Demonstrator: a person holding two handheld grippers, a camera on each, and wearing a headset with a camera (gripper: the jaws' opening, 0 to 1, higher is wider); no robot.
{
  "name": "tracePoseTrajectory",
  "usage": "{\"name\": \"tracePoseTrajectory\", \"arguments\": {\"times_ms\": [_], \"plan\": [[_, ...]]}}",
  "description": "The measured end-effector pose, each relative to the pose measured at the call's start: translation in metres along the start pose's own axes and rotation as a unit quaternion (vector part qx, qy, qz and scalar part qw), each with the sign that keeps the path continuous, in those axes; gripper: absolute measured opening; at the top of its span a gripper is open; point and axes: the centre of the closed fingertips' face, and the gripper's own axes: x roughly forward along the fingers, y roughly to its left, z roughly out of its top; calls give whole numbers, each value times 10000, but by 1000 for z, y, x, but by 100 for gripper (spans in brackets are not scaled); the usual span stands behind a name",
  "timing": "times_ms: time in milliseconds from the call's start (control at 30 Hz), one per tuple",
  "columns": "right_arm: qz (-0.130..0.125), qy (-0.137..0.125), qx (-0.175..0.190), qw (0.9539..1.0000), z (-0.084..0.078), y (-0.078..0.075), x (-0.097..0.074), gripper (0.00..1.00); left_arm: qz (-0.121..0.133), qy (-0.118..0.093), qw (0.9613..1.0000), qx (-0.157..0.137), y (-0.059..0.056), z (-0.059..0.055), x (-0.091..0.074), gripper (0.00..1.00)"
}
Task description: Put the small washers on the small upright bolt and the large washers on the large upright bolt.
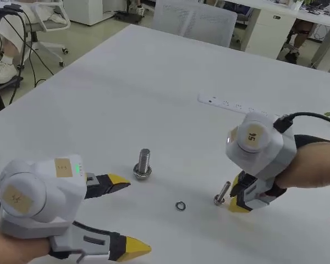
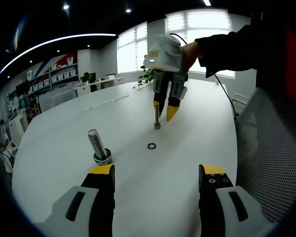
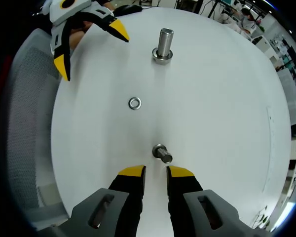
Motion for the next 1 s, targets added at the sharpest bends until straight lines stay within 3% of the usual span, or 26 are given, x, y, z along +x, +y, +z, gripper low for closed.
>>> {"name": "tracePoseTrajectory", "arguments": {"times_ms": [700, 1000], "plan": [[66, -29, -64, 10000, 0, 20, -8, 18, -21, 0, 10000, 30, 1, 6, 1, 68], [117, -85, -110, 9998, 8, 27, -10, 18, 1, -25, 10000, 56, 1, 9, 1, 68]]}}
